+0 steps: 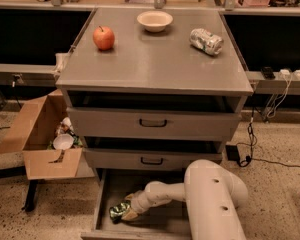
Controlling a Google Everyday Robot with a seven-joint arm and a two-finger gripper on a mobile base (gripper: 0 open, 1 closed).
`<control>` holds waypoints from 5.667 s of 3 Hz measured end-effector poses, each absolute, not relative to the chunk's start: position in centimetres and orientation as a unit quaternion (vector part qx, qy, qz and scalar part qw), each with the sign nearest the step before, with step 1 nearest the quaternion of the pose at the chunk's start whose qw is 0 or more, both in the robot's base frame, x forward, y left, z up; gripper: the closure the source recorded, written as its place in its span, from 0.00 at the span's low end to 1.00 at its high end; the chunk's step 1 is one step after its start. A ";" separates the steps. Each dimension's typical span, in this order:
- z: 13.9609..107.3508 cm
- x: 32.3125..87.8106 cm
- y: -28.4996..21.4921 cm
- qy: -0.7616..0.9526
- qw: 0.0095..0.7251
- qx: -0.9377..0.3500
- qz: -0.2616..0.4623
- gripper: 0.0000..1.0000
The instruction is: Pick green can from bottom drawer and place on counter
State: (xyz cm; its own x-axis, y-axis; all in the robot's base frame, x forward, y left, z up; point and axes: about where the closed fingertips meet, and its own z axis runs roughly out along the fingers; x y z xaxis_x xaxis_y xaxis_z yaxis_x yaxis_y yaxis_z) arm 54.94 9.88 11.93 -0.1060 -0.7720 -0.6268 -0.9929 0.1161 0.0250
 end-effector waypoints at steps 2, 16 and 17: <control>14.2 53.2 10.4 0.697 0.274 -0.612 0.254 0.94; 63.1 47.9 -9.0 0.547 0.632 -0.483 0.259 1.00; 67.1 48.8 -10.0 0.521 0.654 -0.495 0.238 1.00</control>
Offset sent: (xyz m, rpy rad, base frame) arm -0.0176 -0.0252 0.0560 0.1922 -0.0492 -0.0824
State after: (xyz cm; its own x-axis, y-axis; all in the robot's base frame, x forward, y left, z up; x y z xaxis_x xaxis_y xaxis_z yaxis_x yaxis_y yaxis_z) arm 48.75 -10.00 67.08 0.3449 -0.2047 -0.9161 -0.8265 0.3963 -0.3997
